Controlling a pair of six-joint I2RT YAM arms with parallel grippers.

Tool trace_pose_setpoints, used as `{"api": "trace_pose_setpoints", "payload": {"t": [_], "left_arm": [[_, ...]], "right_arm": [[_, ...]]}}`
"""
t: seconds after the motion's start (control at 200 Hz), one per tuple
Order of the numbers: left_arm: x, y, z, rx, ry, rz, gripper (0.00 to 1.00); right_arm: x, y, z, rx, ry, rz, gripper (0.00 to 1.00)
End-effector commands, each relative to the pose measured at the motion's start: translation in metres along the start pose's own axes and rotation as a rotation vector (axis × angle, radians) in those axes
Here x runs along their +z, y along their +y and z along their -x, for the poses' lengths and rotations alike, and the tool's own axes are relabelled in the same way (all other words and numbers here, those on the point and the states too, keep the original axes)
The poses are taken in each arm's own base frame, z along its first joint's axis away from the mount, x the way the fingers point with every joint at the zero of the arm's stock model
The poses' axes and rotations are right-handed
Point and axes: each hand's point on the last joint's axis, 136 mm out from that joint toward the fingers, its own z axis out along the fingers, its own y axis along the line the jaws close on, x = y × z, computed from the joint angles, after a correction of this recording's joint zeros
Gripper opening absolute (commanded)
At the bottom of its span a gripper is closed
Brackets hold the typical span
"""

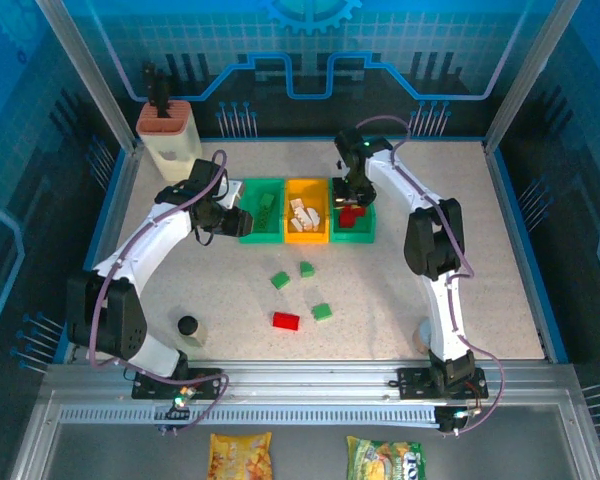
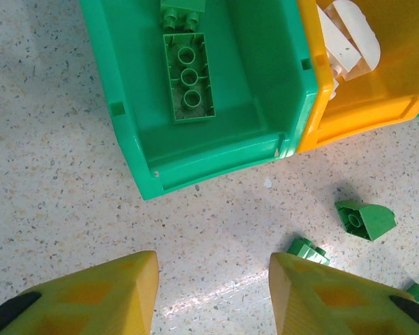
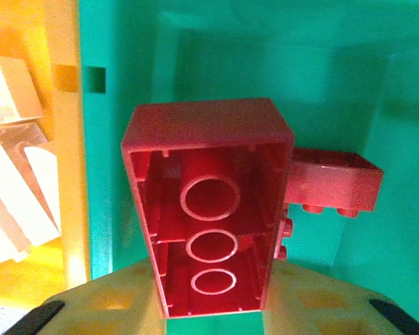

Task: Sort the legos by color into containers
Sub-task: Place the lego in the container, then pick up the lego from the middle-left of the table.

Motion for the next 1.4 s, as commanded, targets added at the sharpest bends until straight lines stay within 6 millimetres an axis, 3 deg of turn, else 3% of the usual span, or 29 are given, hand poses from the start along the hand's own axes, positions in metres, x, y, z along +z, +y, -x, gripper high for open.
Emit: {"api": "trace_pose_setpoints", "payload": {"t": [0.0,0.265,0.58,1.006,1.191,1.396], "left_arm": [[0.002,0.001,-0.005,0.005,0.025,-0.009,0.47],[0.003,0.001,-0.006,0.003,0.028,-0.006,0.47],[0.002,0.0,-0.005,0.003,0.025,-0.009,0.47],[-0.004,-0.014,-0.01,-0.012,0.064,-0.005,0.47],[-0.006,-0.032,-0.026,0.003,0.121,0.012,0.47],[-0.009,-0.05,-0.057,-0.045,0.169,0.045,0.49]], "right_arm": [[0.001,-0.003,0.006,0.04,0.006,0.03,0.38],[-0.005,0.0,0.006,0.051,-0.012,0.056,0.45],[-0.022,0.002,0.003,0.06,-0.048,0.087,0.45],[-0.05,-0.001,-0.023,0.05,-0.092,0.094,0.45],[-0.06,-0.008,-0.036,0.042,-0.11,0.081,0.45],[-0.063,-0.012,-0.046,0.032,-0.125,0.093,0.45]]}}
